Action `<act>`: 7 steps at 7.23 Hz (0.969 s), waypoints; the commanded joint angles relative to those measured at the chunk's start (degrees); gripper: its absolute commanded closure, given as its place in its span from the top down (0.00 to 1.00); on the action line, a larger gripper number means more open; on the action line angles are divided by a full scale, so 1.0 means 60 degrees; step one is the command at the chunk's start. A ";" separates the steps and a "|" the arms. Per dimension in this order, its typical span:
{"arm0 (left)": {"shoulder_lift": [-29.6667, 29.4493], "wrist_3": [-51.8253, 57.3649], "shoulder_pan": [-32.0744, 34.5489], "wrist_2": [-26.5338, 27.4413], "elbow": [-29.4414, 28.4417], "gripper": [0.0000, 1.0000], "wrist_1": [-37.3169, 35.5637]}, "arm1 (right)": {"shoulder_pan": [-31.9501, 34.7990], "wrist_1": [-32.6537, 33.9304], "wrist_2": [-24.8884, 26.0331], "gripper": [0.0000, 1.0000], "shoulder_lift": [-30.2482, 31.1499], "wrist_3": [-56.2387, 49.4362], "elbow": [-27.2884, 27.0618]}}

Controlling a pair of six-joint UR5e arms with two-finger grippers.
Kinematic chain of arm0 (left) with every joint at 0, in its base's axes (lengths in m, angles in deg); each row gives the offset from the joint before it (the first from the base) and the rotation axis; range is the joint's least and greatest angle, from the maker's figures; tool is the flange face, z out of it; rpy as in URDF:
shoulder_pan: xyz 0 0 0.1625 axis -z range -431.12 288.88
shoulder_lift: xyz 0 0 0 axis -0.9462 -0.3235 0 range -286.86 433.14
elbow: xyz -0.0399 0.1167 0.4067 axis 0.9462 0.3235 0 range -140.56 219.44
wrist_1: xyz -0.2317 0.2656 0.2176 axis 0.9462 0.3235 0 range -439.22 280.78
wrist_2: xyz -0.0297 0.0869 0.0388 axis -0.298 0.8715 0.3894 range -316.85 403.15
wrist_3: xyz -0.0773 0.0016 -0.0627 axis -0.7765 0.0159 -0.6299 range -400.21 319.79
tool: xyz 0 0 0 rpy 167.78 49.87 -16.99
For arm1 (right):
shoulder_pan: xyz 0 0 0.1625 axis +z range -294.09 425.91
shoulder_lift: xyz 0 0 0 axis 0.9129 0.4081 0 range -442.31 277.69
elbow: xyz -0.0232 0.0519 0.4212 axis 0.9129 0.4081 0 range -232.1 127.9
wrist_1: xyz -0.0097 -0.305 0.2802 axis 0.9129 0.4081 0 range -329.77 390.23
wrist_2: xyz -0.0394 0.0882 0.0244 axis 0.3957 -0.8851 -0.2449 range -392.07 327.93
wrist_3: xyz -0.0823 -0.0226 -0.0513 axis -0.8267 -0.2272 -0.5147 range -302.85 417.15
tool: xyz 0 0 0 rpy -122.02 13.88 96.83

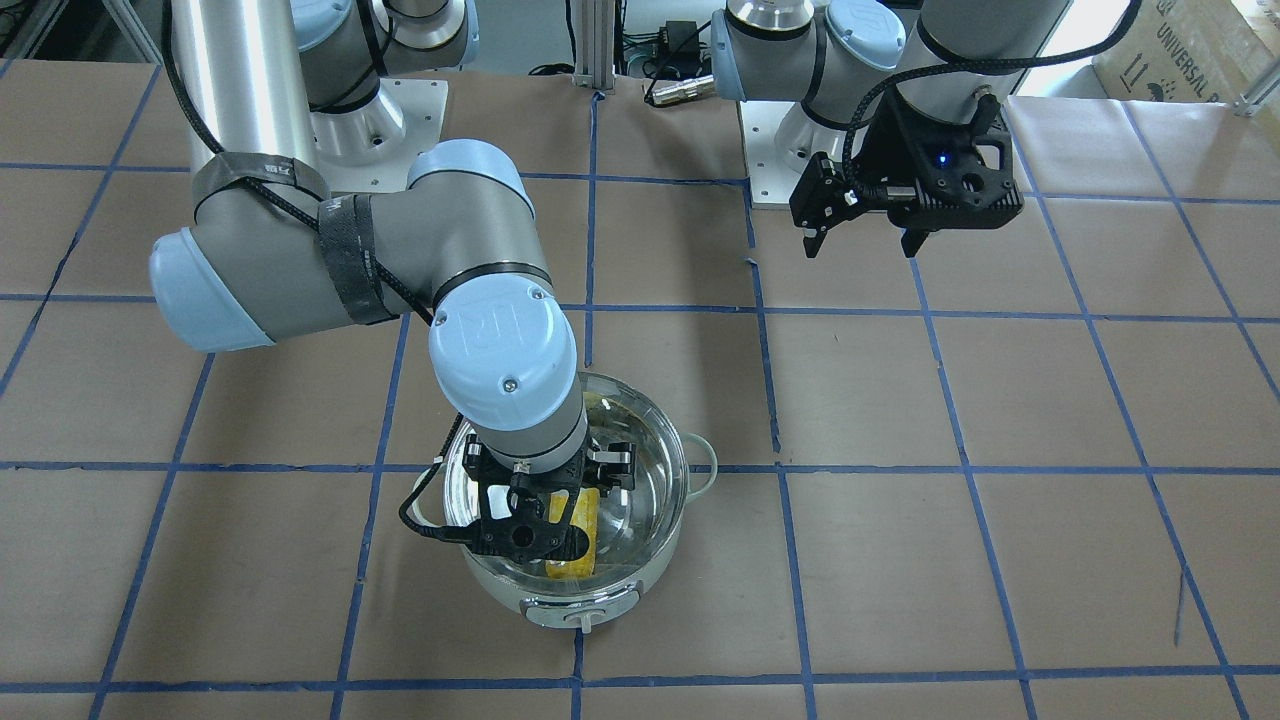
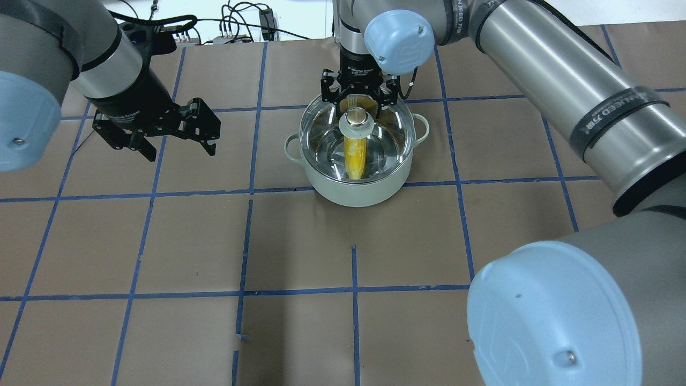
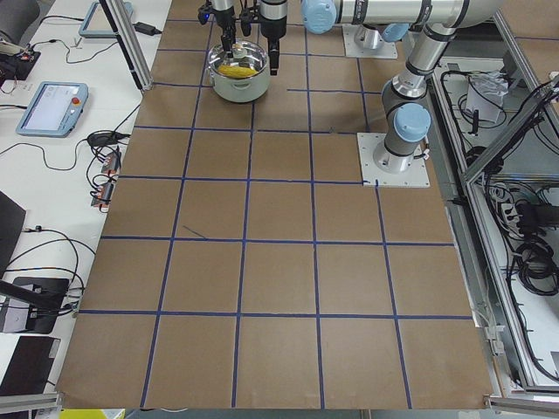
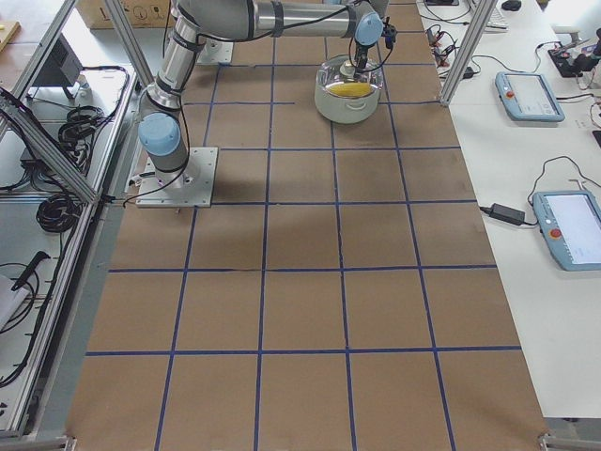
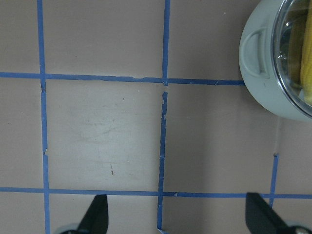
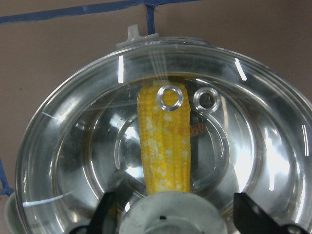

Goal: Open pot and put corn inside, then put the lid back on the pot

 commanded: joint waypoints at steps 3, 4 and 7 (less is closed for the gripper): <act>-0.0129 -0.0015 -0.0014 -0.0088 -0.0024 1.00 -0.0059 | -0.0011 -0.0118 0.0050 0.86 0.0018 -0.0026 0.0011; -0.0144 -0.0015 -0.0014 -0.0088 -0.0039 1.00 -0.0088 | -0.0011 -0.0147 0.0050 0.87 0.0047 -0.0026 -0.0047; -0.0159 -0.0001 -0.0014 -0.0205 -0.0098 1.00 -0.0103 | -0.0099 -0.0612 0.0035 0.90 0.0105 -0.0215 0.0871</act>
